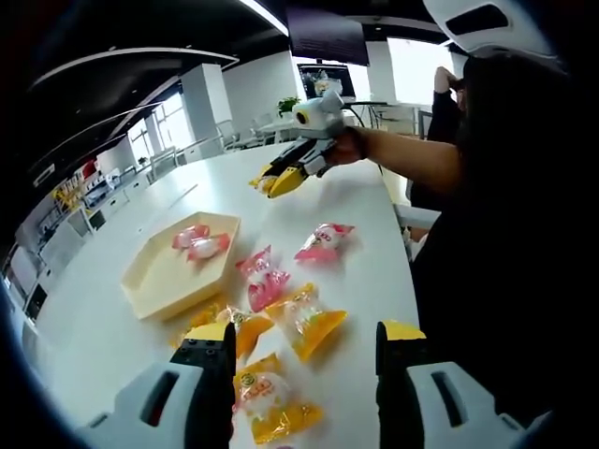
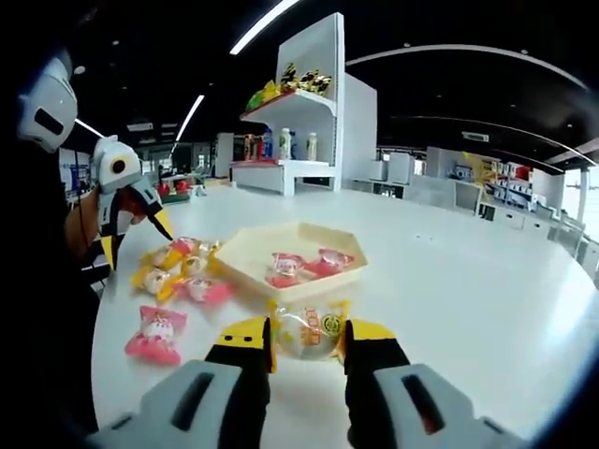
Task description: Pick up the marshmallows scattered on the table and place them into the bowl on the table
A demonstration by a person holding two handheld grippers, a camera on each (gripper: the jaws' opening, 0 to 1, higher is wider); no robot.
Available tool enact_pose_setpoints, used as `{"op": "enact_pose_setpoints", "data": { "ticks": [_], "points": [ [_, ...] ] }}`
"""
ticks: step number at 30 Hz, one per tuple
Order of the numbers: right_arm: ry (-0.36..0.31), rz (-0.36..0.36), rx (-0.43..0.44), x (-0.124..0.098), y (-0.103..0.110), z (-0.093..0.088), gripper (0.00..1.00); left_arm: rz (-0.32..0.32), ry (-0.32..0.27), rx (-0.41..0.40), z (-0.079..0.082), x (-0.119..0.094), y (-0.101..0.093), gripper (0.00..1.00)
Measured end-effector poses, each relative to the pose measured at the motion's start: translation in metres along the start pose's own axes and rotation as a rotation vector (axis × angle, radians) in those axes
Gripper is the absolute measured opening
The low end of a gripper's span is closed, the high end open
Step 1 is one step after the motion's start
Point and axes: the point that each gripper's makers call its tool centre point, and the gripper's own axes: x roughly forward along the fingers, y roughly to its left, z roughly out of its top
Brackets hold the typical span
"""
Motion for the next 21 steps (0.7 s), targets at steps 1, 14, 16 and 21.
{"op": "enact_pose_setpoints", "data": {
  "ticks": [1,14,16,21],
  "points": [
    [0.0,-0.004,0.002,0.0,-0.001,0.0,0.31,0.001,0.0,-0.001,0.0,0.0,0.0,0.6],
    [-0.008,-0.046,0.018,0.004,-0.014,0.006,0.31,0.005,0.003,-0.001,-0.002,-0.002,0.001,0.6],
    [-0.011,-0.049,0.02,0.004,-0.016,0.008,0.31,0.005,0.004,-0.002,-0.002,-0.002,0.001,0.6],
    [-0.009,-0.056,0.012,0.005,-0.018,0.01,0.31,0.006,0.005,-0.003,-0.003,-0.003,0.002,0.6]
  ]
}}
